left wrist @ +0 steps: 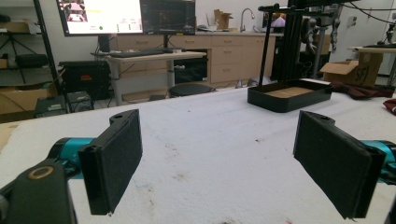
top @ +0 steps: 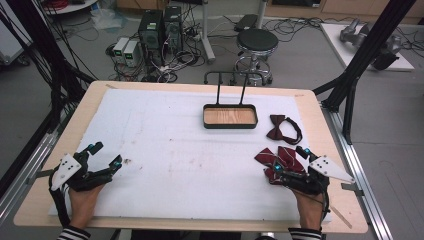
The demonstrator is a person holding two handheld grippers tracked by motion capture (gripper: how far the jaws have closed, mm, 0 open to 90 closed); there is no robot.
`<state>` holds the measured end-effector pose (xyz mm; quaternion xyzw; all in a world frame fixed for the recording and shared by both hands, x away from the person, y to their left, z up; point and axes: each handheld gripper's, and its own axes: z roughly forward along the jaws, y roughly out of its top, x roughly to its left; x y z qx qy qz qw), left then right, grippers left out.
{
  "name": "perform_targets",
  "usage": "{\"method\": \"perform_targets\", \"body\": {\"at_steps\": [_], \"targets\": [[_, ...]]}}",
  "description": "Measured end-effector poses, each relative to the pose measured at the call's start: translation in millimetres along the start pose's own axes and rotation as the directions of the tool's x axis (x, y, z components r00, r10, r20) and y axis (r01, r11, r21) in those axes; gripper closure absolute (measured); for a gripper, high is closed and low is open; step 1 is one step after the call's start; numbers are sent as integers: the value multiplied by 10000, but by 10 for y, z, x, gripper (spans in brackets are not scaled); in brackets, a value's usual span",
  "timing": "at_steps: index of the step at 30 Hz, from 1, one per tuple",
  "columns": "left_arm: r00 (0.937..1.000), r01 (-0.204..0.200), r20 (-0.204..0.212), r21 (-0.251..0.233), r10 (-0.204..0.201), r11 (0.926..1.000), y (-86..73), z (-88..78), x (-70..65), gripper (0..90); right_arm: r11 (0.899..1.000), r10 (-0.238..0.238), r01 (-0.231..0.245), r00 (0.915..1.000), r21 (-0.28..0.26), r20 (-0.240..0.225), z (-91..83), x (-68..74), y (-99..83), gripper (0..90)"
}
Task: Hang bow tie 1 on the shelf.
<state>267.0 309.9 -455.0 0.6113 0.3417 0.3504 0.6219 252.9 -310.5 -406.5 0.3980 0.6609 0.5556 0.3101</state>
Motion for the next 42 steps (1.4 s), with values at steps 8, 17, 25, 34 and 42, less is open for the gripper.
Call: {"method": "perform_targets", "body": {"at_steps": [8, 17, 25, 34, 42], "targets": [[10000, -15, -18, -27, 15, 10000, -1, -4, -1, 161, 9838, -242, 237, 9997, 1777, 9, 39, -72, 177, 99], [10000, -16, -18, -31, 16, 10000, -1, -4, -1, 161, 9236, -623, 486, 9978, 3802, 239, 156, -127, 267, 104], [10000, -18, -20, -27, 18, 10000, 0, -4, -1, 161, 8561, -771, 571, 9969, 5137, 178, 289, -191, 256, 104], [10000, -25, -26, -28, 25, 10000, -1, -2, -3, 161, 7881, -672, 373, 9974, 6144, 257, 393, -234, 175, 171], [10000, -24, -36, -38, 24, 10000, -1, 0, -5, 161, 7271, -646, 44, 9960, 6865, 620, 457, -241, 127, 192]]}}
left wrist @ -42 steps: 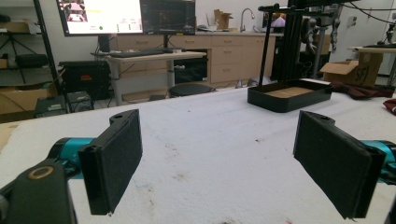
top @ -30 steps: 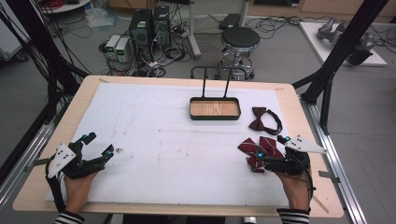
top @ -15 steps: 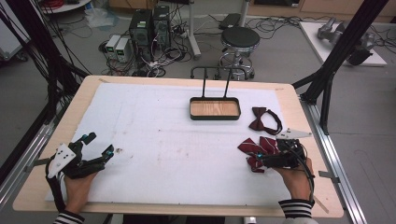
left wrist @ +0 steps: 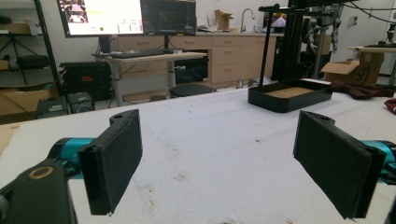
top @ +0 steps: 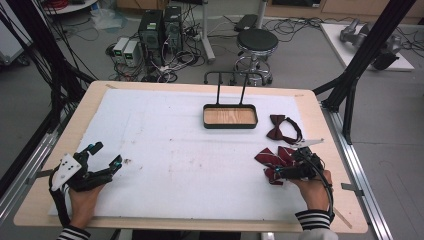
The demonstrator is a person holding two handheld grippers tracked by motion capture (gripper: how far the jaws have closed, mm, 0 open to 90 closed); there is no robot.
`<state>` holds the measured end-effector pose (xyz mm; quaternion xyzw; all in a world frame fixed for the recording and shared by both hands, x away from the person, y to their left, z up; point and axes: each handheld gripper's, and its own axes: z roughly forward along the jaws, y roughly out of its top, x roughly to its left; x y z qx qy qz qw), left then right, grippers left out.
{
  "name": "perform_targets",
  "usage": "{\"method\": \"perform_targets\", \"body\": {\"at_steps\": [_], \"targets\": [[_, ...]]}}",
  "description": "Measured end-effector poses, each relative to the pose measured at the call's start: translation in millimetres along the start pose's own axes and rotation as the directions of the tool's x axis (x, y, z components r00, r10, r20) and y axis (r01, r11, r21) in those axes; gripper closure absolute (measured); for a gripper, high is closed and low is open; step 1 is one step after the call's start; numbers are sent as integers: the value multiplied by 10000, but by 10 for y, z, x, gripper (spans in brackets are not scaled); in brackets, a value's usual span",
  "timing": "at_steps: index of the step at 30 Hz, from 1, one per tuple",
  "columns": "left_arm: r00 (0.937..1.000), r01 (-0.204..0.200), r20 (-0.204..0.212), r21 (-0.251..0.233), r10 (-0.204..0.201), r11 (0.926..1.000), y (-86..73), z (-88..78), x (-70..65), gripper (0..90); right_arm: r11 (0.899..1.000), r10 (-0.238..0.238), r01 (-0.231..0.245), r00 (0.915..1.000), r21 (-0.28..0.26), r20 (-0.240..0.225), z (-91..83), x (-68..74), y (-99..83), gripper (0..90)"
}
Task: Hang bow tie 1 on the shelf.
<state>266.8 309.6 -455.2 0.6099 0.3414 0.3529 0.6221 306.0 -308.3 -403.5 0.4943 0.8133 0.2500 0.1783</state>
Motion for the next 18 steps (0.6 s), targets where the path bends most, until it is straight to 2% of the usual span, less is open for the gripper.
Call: {"method": "perform_targets", "body": {"at_steps": [3, 6, 13, 15, 18], "targets": [[10000, 21, 3, -7, -21, 10000, 0, 1, -3, 161, 9996, 27, -32, 9999, 289, 148, 44, 14, 13, 245], [10000, 22, 4, -5, -22, 10000, 0, 1, -3, 161, 9979, 373, -385, 9990, 527, 234, 61, 16, 19, 265], [10000, 6, 9, 13, -6, 10000, 1, 2, -1, 161, 9924, 671, -685, 9976, 1027, 166, 93, 25, 51, 324], [10000, -2, -2, 7, 2, 10000, 1, 2, -1, 161, 9924, 612, -624, 9980, 1064, 152, 102, 24, 57, 327], [10000, 6, 19, 13, -6, 10000, 1, 1, -2, 161, 9872, 863, -875, 9962, 1333, 153, 127, 13, 71, 355]]}}
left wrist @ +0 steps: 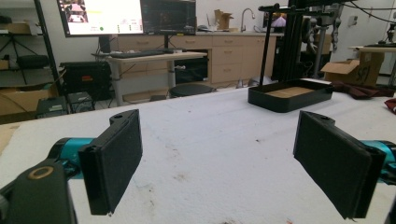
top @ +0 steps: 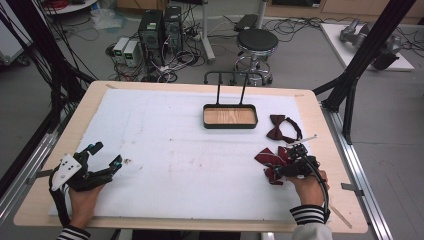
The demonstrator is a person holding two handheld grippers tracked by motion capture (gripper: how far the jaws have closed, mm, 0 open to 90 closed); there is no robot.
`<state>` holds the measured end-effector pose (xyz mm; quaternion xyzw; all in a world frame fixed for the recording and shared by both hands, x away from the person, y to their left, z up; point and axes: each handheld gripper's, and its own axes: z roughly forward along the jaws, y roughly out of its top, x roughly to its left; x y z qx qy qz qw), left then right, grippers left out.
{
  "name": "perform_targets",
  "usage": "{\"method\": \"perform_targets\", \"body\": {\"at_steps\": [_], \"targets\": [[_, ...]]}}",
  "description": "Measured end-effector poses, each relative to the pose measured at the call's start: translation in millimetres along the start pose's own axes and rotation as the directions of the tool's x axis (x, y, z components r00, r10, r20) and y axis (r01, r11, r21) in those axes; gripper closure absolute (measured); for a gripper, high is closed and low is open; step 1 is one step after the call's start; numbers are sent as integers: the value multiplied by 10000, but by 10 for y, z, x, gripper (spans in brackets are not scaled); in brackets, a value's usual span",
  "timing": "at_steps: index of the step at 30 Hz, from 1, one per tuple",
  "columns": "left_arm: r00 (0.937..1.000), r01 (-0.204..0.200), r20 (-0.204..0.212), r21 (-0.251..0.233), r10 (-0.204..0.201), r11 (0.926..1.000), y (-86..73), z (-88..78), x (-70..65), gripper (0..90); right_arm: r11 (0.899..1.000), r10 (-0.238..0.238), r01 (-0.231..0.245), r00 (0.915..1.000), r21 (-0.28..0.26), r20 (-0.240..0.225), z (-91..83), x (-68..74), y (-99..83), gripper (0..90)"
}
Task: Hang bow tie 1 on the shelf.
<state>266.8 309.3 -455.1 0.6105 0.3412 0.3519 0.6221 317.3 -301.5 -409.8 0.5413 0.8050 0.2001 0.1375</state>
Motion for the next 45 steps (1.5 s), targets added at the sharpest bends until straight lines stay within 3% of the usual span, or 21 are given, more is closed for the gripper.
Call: {"method": "perform_targets", "body": {"at_steps": [5, 10, 13, 19, 28, 38, 45], "targets": [[10000, -14, -5, -4, 14, 10000, 0, 1, 1, 161, 9994, 238, -233, 9996, 271, -183, 35, -35, 11, 371], [10000, -30, -13, 11, 30, 10000, 0, 0, -3, 161, 9980, 184, -170, 9996, 610, -216, 77, -41, 36, 428], [10000, -24, -11, 3, 24, 10000, 0, 0, -3, 161, 9975, 63, -47, 9997, 706, -218, 81, -46, 42, 467], [10000, -49, -7, 23, 49, 10000, 0, -1, -3, 161, 9968, -156, 167, 9998, 779, -139, 86, -43, 56, 634], [10000, -57, -5, 23, 57, 10000, 0, -2, -3, 161, 9954, -522, 524, 9986, 796, -55, 77, -33, 59, 698], [10000, -62, -1, 15, 62, 10000, 0, 0, -7, 161, 9975, -664, 663, 9978, -248, -32, 33, -28, 2, 700], [10000, -68, -11, 28, 68, 10000, 1, -1, -3, 161, 9918, -778, 769, 9970, -1020, -52, -47, -5, 2, 700]]}}
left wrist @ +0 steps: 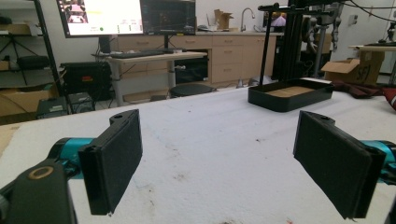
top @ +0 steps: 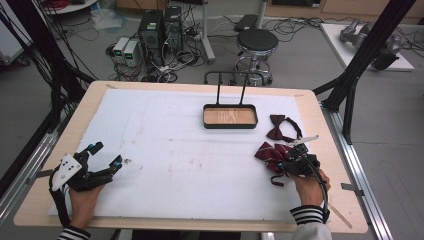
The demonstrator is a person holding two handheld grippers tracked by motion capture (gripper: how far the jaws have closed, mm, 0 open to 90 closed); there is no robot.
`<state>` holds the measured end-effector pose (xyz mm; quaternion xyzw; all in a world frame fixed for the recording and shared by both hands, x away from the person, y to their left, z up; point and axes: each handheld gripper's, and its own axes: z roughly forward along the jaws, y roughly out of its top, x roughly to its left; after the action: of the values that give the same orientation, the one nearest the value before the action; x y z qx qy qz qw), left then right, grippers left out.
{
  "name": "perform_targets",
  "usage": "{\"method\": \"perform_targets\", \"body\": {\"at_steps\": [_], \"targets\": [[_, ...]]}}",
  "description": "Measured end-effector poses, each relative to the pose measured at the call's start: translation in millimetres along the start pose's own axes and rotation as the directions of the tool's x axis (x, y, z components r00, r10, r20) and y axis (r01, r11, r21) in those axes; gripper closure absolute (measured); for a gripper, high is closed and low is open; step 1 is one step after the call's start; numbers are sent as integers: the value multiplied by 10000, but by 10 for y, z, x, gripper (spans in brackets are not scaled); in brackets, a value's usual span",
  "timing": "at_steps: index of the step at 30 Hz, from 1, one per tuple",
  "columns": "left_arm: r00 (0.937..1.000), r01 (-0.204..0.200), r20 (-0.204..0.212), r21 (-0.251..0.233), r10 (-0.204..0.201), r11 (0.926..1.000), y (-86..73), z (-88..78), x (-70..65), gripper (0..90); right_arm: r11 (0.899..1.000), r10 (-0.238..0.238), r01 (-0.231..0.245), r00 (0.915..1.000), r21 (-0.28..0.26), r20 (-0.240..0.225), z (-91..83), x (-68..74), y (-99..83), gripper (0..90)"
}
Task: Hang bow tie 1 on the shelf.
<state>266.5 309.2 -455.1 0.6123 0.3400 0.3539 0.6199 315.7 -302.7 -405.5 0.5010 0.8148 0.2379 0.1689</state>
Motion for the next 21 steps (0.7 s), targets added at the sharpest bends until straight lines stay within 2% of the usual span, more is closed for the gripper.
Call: {"method": "perform_targets", "body": {"at_steps": [4, 9, 10, 11, 12, 13, 14, 15, 16, 21], "targets": [[10000, 4, 1, -9, -4, 10000, 0, 0, -1, 161, 9977, -11, 7, 10000, -681, -58, -55, 7, 13, 700], [10000, 8, -4, -5, -8, 10000, 0, 0, 0, 161, 9829, -138, 88, 9996, -1841, -258, -135, 28, 35, 700], [10000, 13, -4, -1, -13, 10000, 0, 1, 1, 161, 9829, -138, 88, 9996, -1841, -258, -135, 28, 35, 700], [10000, 9, -6, -2, -9, 10000, 0, 1, 2, 161, 9777, -192, 132, 9995, -2094, -264, -151, 31, 40, 700], [10000, 22, -6, -7, -22, 10000, 0, 1, 2, 161, 9672, -283, 199, 9992, -2533, -298, -182, 44, 46, 700], [10000, 34, -5, -13, -34, 10000, 0, 1, 1, 161, 9619, -305, 205, 9990, -2726, -324, -196, 48, 49, 700], [10000, 32, -7, -15, -32, 10000, 0, 1, 1, 161, 9619, -305, 205, 9990, -2726, -324, -196, 48, 49, 700], [10000, 14, -8, -8, -14, 10000, -1, 1, 2, 161, 9560, -290, 167, 9989, -2928, -374, -212, 54, 51, 700], [10000, 11, -9, -4, -11, 10000, 0, 1, 2, 161, 9411, -378, 246, 9988, -3372, -326, -245, 63, 58, 700], [10000, 74, -6, -13, -74, 10000, 0, 4, 4, 161, 9059, -455, 323, 9987, -4223, -213, -331, 94, 95, 699]]}}
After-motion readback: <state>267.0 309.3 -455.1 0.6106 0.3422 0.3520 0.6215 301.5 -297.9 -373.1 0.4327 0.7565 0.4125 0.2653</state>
